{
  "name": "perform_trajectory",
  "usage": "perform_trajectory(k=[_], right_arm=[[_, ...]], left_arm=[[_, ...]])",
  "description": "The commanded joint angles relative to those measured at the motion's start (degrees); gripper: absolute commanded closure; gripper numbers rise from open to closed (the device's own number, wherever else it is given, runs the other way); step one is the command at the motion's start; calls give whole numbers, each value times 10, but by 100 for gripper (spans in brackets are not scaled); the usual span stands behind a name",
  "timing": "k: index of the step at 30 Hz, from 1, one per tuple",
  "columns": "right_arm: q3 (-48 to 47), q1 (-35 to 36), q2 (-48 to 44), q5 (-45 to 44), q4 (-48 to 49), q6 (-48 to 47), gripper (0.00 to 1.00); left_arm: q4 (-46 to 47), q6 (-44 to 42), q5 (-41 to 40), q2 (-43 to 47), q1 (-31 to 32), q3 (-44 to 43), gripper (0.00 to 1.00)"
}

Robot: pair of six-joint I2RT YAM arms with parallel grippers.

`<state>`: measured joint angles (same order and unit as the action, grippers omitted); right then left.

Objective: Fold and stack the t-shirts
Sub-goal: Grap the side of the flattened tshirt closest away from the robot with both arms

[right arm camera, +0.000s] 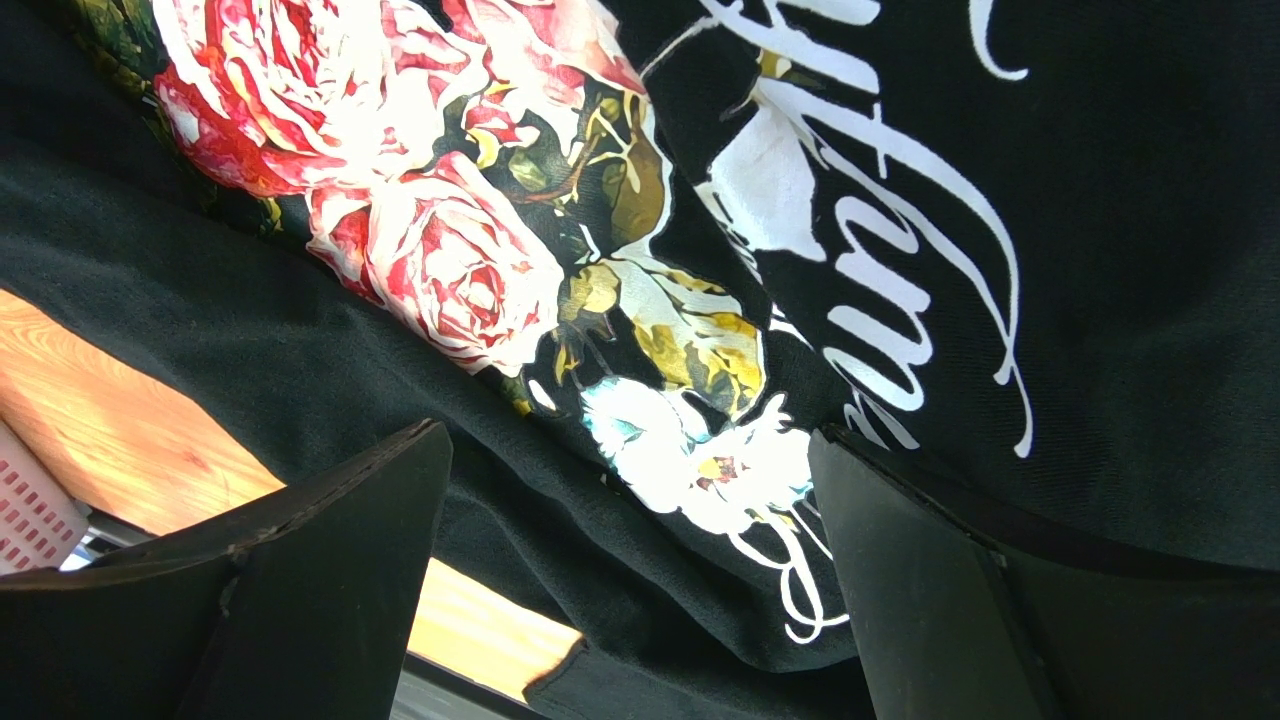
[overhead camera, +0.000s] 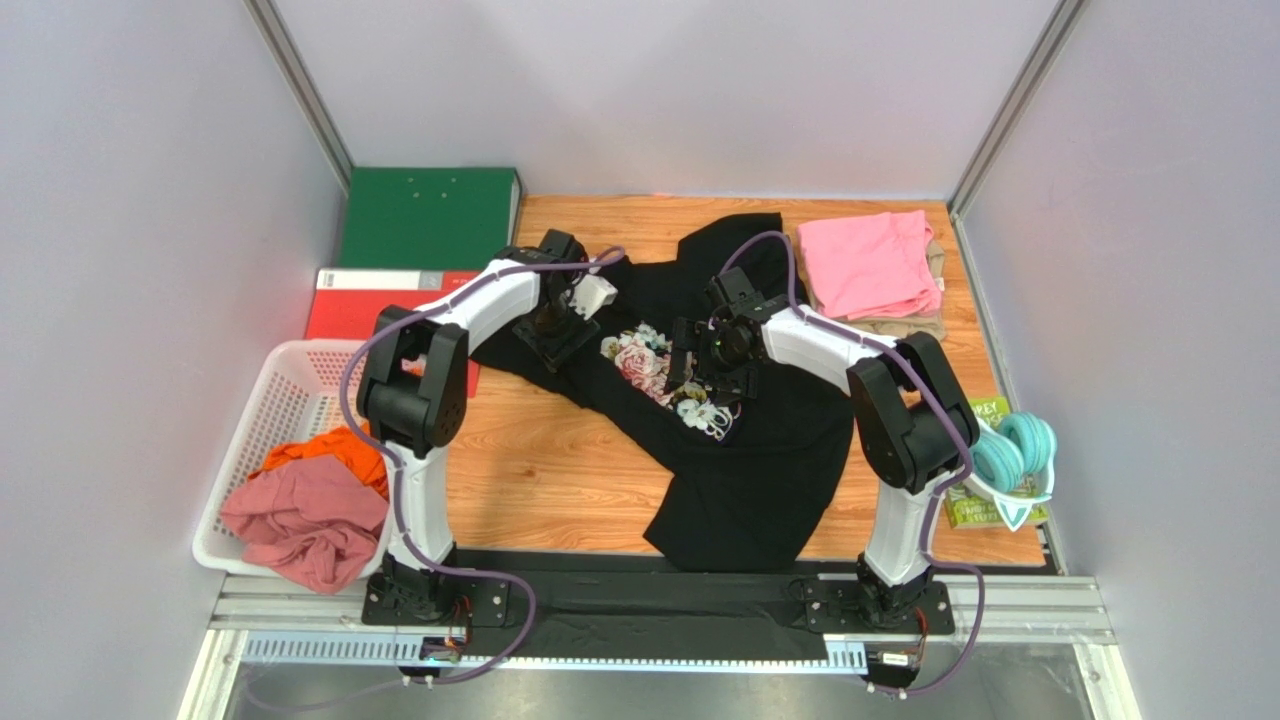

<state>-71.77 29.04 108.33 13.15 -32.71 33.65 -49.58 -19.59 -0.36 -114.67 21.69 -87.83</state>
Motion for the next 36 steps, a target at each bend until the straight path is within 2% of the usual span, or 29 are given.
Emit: perform_trajectory(k=[1,6,16,29,31,32,33,35,36], right_arm=[[27,3,45,-6,4,2,0],[24,4,51,-2,6,5,0],[29,5,46,1,8,7,0],[31,5,48,2,11,6,0],[32,5,49,3,12,7,0],[32,6,50,4,12,8,0],[32,4,50,4,13,7,0],[34,5,49,5,14,6,0],[35,5,47,6,17,9,0]], left_arm=[[-21,-4,32,-10,14,-29,38],[-10,-8,22,2,34,-13,38],[-24,-6,6,-41,34,-96,38],[-13,-17,-16,-66,34,-108,39],[-9,-18,-17,-64,34,-107,46],[-6,-18,-16,-64,34,-108,59],[-4,-19,-15,-63,34,-108,66],[-5,-20,-16,-63,34,-111,75],[-4,-20,-17,-63,34,-113,76]])
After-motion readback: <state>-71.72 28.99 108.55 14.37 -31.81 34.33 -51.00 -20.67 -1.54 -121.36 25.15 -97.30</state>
